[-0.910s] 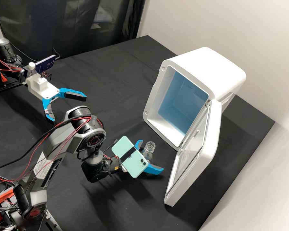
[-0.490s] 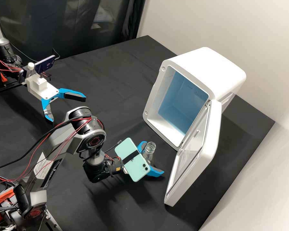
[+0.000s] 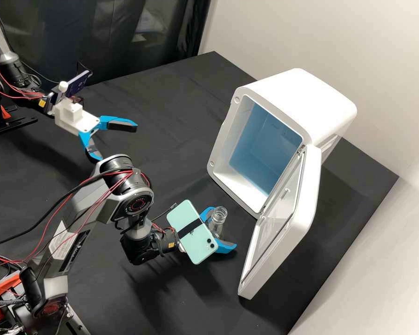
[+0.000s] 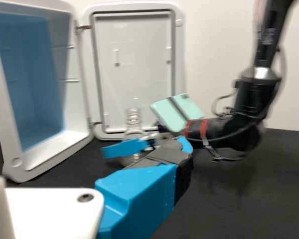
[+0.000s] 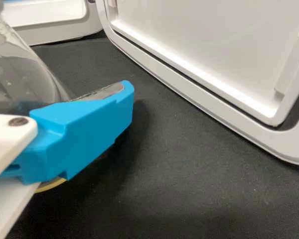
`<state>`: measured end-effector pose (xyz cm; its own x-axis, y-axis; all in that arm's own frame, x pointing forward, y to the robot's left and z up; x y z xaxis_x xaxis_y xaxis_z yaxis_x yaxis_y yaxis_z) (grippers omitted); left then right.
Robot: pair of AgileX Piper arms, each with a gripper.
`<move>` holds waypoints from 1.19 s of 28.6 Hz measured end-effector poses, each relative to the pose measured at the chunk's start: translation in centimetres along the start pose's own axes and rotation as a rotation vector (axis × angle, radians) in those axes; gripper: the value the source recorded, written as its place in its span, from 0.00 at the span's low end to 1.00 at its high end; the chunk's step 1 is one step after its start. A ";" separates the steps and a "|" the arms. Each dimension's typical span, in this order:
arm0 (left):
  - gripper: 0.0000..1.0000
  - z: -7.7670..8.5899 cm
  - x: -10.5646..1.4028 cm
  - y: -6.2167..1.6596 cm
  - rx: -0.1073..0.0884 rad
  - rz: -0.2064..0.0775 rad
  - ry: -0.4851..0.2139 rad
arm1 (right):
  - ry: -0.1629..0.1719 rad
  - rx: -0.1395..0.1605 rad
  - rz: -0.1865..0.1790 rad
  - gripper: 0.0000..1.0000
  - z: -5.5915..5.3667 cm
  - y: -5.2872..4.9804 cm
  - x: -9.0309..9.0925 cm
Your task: Place the flask in the incubator
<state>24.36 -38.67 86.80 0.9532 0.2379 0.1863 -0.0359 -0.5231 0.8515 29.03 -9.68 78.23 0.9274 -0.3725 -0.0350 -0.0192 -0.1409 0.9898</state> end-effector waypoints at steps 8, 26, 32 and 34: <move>1.00 -0.4 -0.2 0.76 -0.008 0.028 0.008 | 0.001 0.000 0.001 0.00 0.0 0.0 0.0; 1.00 1.7 -0.3 0.31 -0.004 0.011 -0.075 | 0.036 0.058 0.030 0.00 -1.0 1.3 -1.0; 1.00 1.8 -0.3 0.29 -0.003 0.009 -0.080 | 0.141 0.103 0.104 0.00 -3.5 3.9 -2.3; 1.00 1.8 -0.3 0.29 -0.003 0.009 -0.080 | 0.172 0.100 0.109 0.00 -4.2 4.3 -2.7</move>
<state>24.62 -40.37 86.11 0.9739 0.1665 0.1546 -0.0457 -0.5229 0.8512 28.06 -5.43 83.14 0.9677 -0.2295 0.1042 -0.1520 -0.2015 0.9676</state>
